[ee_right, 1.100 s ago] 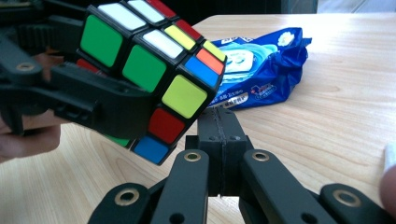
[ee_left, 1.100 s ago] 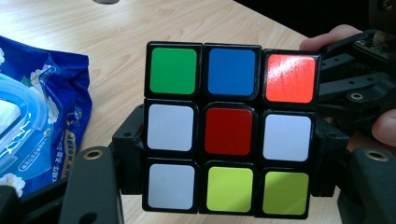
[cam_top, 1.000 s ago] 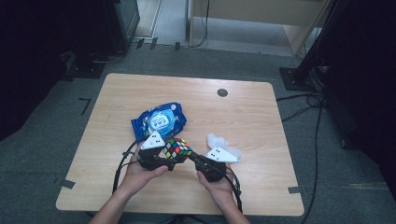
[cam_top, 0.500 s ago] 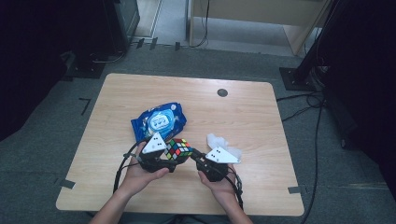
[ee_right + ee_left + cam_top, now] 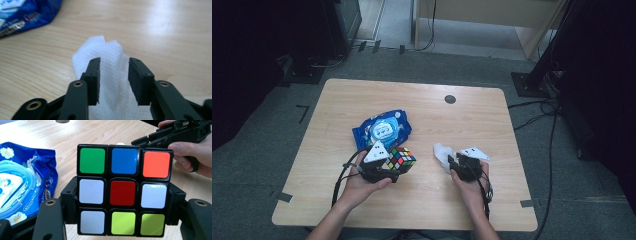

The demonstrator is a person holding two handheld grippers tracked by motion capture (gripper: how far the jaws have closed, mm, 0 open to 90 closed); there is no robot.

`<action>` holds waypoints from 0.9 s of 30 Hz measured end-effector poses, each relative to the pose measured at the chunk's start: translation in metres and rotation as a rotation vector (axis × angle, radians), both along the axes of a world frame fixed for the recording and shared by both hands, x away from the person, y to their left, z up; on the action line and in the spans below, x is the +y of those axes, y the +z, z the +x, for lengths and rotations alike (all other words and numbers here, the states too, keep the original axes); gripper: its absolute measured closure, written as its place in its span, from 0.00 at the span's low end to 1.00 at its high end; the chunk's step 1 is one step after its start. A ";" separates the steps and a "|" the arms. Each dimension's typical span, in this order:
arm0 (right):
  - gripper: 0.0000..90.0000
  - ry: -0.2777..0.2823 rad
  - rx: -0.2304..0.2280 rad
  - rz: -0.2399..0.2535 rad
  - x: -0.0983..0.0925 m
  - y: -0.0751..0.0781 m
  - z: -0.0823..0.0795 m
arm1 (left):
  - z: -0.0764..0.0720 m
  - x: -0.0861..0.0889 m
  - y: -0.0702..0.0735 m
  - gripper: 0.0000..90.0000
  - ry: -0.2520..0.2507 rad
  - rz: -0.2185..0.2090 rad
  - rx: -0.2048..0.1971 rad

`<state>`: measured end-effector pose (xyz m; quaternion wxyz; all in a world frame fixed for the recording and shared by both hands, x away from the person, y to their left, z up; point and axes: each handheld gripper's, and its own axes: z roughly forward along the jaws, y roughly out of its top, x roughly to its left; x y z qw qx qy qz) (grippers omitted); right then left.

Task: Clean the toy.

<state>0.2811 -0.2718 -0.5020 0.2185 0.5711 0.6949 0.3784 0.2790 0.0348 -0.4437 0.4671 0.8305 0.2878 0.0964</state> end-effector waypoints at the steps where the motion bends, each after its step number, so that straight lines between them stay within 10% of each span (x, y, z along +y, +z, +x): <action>1: 0.65 0.008 0.010 0.004 0.000 -0.001 0.001 | 0.000 0.000 -0.001 0.37 -0.001 0.006 0.000; 7: 0.62 0.023 0.085 -0.023 0.009 -0.013 0.004 | 0.001 0.000 -0.002 0.37 0.000 0.011 -0.003; 15: 0.85 0.021 0.046 -0.067 0.009 -0.015 0.002 | -0.001 0.001 -0.002 0.37 -0.008 0.000 -0.015; 21: 0.99 0.046 0.036 -0.002 0.006 -0.014 0.002 | -0.003 -0.004 -0.005 0.37 -0.023 0.024 -0.044; 27: 0.99 0.133 -0.085 0.106 0.020 0.018 -0.012 | -0.006 -0.009 -0.010 0.37 -0.041 0.051 -0.064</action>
